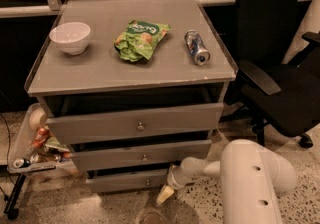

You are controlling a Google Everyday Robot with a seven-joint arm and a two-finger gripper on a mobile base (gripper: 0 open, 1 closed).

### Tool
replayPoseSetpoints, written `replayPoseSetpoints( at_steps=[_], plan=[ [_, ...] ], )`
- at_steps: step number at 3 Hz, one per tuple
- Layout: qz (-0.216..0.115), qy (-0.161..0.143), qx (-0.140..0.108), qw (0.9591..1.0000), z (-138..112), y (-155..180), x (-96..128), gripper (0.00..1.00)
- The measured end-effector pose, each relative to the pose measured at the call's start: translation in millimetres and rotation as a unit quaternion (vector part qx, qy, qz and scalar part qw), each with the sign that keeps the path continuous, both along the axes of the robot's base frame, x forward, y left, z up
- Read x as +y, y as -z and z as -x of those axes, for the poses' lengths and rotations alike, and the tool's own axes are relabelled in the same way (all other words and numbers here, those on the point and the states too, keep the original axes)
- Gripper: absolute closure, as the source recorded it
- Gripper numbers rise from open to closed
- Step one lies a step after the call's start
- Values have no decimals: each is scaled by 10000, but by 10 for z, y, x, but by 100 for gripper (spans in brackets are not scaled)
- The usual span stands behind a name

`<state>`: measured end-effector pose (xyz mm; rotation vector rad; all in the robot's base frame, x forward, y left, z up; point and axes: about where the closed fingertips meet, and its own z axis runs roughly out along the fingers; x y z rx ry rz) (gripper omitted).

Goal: Open bottom drawer

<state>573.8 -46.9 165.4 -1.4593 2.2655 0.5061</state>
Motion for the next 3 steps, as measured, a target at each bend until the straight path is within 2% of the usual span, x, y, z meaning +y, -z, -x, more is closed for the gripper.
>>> replayPoseSetpoints(
  at_steps=[2,3],
  plan=[
    [-195,171,639,9976,467,-294,-79,0],
    [-203,175,632,9976,462,-293,-70,0]
  ],
)
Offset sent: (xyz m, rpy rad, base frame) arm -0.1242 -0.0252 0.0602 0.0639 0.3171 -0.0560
